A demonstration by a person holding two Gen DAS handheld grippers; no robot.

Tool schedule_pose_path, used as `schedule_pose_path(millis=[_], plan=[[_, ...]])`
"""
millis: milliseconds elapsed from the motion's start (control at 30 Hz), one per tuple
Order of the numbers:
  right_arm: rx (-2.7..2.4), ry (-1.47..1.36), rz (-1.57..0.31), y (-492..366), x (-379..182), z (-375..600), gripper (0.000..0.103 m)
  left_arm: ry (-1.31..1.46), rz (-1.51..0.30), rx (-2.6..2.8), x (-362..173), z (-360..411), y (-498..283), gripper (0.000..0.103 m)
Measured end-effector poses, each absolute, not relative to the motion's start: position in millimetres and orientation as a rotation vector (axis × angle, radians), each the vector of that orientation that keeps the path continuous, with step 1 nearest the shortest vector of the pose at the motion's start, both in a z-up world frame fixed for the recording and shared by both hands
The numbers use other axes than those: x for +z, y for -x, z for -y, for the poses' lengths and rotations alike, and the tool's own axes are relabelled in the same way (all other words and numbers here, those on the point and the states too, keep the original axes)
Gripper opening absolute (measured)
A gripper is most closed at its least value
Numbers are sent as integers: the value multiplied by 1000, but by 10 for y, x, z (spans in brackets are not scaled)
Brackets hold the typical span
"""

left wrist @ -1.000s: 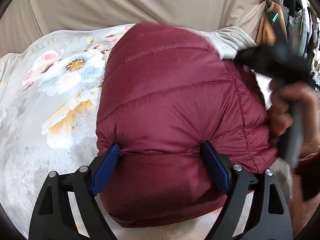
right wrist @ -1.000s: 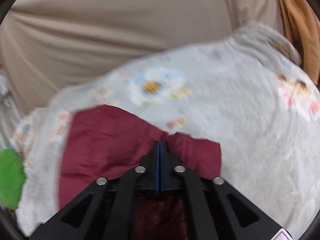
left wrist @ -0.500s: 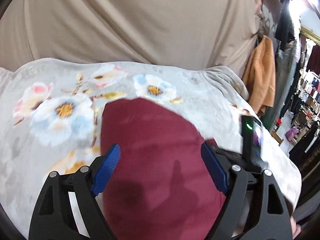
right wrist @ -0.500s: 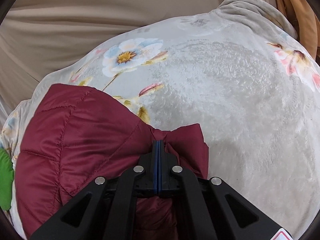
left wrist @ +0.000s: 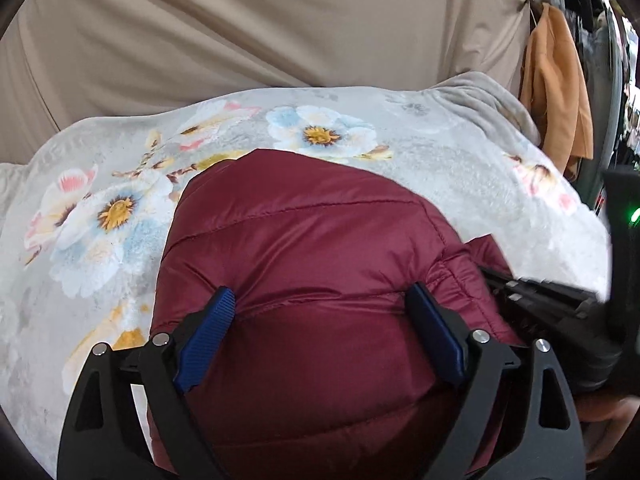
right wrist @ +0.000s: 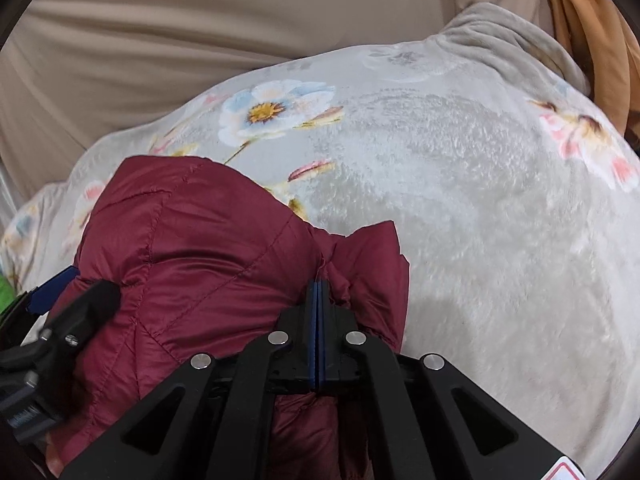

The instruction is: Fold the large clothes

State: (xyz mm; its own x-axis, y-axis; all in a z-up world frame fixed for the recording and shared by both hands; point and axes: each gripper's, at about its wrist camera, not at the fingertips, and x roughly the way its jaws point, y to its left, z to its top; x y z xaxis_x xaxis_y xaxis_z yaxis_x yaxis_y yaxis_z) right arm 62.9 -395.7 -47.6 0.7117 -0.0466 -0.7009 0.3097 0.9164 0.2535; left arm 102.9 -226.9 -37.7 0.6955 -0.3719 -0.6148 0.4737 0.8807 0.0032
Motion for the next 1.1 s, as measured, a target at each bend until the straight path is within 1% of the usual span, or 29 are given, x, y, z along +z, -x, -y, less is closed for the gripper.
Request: schedule_pose_path(millis=[67,100,200,267,367,400,500,667,767,867,933,967,1000,1100], plan=[[-181,-434,-735,-466,-349,4005,1,-165,-655,-480,-377,2252,-1047,86],[-148,-466,-710,-283,-248,4017,5,-163,-659,-484,-374,2238,-1050,86],[-107,-499,-682,194,-79,3980,11,-156,-659,-487,-379,2197,-1053,87],[-55,-532,-719,445,-142,3888,11,-162,-652,-479,-388,2216,-1041,87],[-64,-492,-805,520,-391,3728,11,-174,-637,-471,-405,2239,-1004,87],[-72,-480,-832,514,-516,3672,14,-178,-634,-472,-407,2247,-989,88],[-71,-485,-828,512,-686,3611,14,-195,-623,-465,-415,2261,-959,89],[-89,-485,-853,565,-615,3586,14,-203,-620,-445,-432,2276,-938,89],[-101,-483,-805,785,-392,3544,14,-210,-619,-428,-440,2279,-925,89],[-72,-497,-793,896,-353,3518,14,-212,-617,-420,-438,2281,-918,90],[-87,-505,-776,988,-361,3526,22,-214,-617,-417,-435,2278,-916,90],[-93,-525,-775,1041,-372,3555,32,-214,-622,-419,-432,2273,-915,90],[-88,-543,-773,1078,-377,3581,38,-206,-634,-418,-404,2247,-891,90],[-23,-601,-758,1228,-338,3669,39,-164,-641,-454,-255,2096,-700,88]])
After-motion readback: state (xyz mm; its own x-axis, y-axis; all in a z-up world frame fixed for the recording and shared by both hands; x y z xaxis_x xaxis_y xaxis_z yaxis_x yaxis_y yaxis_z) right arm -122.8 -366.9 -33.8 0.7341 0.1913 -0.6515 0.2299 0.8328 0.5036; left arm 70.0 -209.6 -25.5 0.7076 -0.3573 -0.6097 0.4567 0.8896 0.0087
